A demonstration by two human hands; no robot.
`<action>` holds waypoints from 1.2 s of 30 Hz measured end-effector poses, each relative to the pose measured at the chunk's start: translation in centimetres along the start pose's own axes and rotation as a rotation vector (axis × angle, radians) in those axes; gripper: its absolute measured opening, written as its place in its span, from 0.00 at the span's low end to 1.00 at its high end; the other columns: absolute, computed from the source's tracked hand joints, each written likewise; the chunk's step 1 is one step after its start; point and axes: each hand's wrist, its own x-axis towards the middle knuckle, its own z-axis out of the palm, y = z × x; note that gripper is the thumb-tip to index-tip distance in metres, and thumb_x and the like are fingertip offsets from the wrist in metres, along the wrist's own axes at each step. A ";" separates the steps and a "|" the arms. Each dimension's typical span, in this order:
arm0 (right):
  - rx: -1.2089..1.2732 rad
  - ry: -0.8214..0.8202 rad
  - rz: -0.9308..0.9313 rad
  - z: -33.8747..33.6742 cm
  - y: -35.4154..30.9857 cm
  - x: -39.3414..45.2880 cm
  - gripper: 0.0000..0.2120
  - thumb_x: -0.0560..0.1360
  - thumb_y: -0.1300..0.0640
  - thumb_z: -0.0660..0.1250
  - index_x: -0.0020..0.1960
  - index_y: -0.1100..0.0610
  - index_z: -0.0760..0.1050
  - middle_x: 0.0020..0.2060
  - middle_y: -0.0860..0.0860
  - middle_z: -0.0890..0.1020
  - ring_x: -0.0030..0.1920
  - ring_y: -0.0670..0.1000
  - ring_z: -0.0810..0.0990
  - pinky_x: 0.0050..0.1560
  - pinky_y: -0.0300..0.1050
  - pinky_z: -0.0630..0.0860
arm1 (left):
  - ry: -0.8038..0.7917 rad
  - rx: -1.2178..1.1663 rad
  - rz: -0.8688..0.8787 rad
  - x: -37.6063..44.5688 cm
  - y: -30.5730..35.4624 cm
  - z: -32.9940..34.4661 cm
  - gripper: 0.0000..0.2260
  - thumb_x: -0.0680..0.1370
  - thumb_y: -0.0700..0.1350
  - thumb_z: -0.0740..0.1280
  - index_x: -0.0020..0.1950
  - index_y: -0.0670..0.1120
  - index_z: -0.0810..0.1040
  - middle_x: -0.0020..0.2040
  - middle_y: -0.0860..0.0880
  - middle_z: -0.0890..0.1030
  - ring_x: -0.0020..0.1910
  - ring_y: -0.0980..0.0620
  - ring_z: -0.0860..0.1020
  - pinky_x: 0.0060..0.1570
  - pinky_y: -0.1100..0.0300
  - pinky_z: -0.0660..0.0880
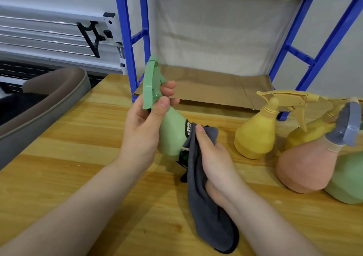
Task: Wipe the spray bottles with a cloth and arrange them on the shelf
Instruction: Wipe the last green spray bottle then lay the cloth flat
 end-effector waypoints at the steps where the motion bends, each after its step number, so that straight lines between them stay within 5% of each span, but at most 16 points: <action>1: 0.005 -0.008 0.016 0.0 -0.1 0.0 0.21 0.78 0.38 0.62 0.51 0.55 0.82 0.40 0.54 0.87 0.39 0.55 0.85 0.43 0.53 0.81 | 0.021 0.005 0.017 -0.1 -0.1 0.1 0.07 0.80 0.43 0.64 0.55 0.44 0.77 0.60 0.50 0.80 0.52 0.50 0.80 0.56 0.54 0.75; 4: 0.043 -0.034 0.085 -0.4 -0.4 0.1 0.22 0.76 0.37 0.63 0.51 0.55 0.82 0.42 0.55 0.87 0.39 0.53 0.85 0.38 0.46 0.79 | 0.052 0.038 0.059 -0.6 -0.2 0.5 0.08 0.79 0.45 0.64 0.56 0.44 0.77 0.60 0.51 0.80 0.53 0.49 0.80 0.56 0.54 0.75; 8: 0.079 -0.110 0.181 -0.6 -0.4 0.3 0.22 0.76 0.36 0.63 0.51 0.54 0.83 0.47 0.55 0.86 0.47 0.54 0.86 0.47 0.48 0.81 | 0.037 0.125 0.096 -0.9 -0.4 0.8 0.10 0.79 0.43 0.64 0.58 0.40 0.75 0.59 0.53 0.80 0.53 0.51 0.80 0.55 0.58 0.75; 11: 0.056 -0.172 0.212 -0.9 -0.7 0.3 0.21 0.76 0.36 0.64 0.52 0.52 0.83 0.45 0.53 0.87 0.41 0.50 0.85 0.42 0.43 0.81 | 0.035 0.164 0.101 -0.5 -0.3 0.5 0.11 0.79 0.44 0.64 0.58 0.39 0.75 0.59 0.53 0.80 0.53 0.50 0.80 0.55 0.58 0.75; 15: -0.308 -0.200 0.075 -2.3 -1.9 0.3 0.22 0.75 0.33 0.61 0.51 0.49 0.81 0.44 0.46 0.87 0.48 0.46 0.85 0.57 0.45 0.78 | 0.105 0.137 -0.002 0.7 0.5 -0.5 0.11 0.80 0.49 0.63 0.56 0.44 0.78 0.58 0.49 0.82 0.55 0.50 0.81 0.56 0.54 0.75; 18: -0.585 -0.065 -0.125 -2.9 -2.4 0.6 0.28 0.75 0.31 0.58 0.38 0.55 0.80 0.33 0.49 0.85 0.40 0.47 0.84 0.44 0.42 0.77 | 0.124 0.119 -0.074 1.3 0.8 -0.9 0.12 0.80 0.51 0.62 0.55 0.45 0.78 0.51 0.49 0.85 0.54 0.51 0.81 0.53 0.58 0.76; 21: -0.764 0.085 -0.376 -3.0 -2.4 0.8 0.29 0.76 0.34 0.57 0.26 0.54 0.66 0.20 0.45 0.72 0.27 0.45 0.74 0.29 0.39 0.67 | 0.088 0.173 -0.108 1.3 0.9 -1.1 0.14 0.79 0.54 0.62 0.56 0.46 0.78 0.47 0.51 0.82 0.50 0.53 0.78 0.52 0.57 0.74; 26: -0.549 0.177 -0.459 -3.7 -3.4 0.6 0.28 0.73 0.33 0.57 0.35 0.58 0.75 0.28 0.50 0.80 0.33 0.49 0.79 0.37 0.46 0.74 | -0.036 0.208 -0.225 1.5 1.0 -1.3 0.14 0.73 0.44 0.60 0.54 0.54 0.80 0.48 0.53 0.82 0.55 0.53 0.77 0.65 0.48 0.69; 29: -0.325 0.123 -0.533 -3.8 -4.2 0.0 0.29 0.69 0.35 0.58 0.44 0.61 0.78 0.35 0.52 0.84 0.37 0.43 0.82 0.39 0.38 0.77 | -0.136 0.389 -0.176 1.1 1.7 -0.9 0.13 0.79 0.42 0.60 0.58 0.55 0.78 0.52 0.57 0.82 0.56 0.61 0.76 0.59 0.67 0.71; 33: -0.158 0.059 -0.638 -3.7 -4.6 -0.6 0.23 0.75 0.39 0.60 0.42 0.60 0.77 0.35 0.47 0.81 0.38 0.41 0.80 0.37 0.34 0.75 | -0.221 0.636 -0.019 1.0 1.3 -1.1 0.14 0.76 0.47 0.66 0.61 0.48 0.78 0.56 0.49 0.80 0.59 0.55 0.75 0.61 0.64 0.70; 36: -0.220 0.030 -0.718 -3.6 -4.0 -0.4 0.16 0.76 0.41 0.63 0.42 0.52 0.77 0.33 0.40 0.81 0.38 0.38 0.80 0.37 0.32 0.74 | -0.191 0.808 0.127 1.1 0.8 -1.1 0.18 0.72 0.54 0.70 0.56 0.45 0.80 0.52 0.58 0.78 0.56 0.56 0.75 0.61 0.66 0.69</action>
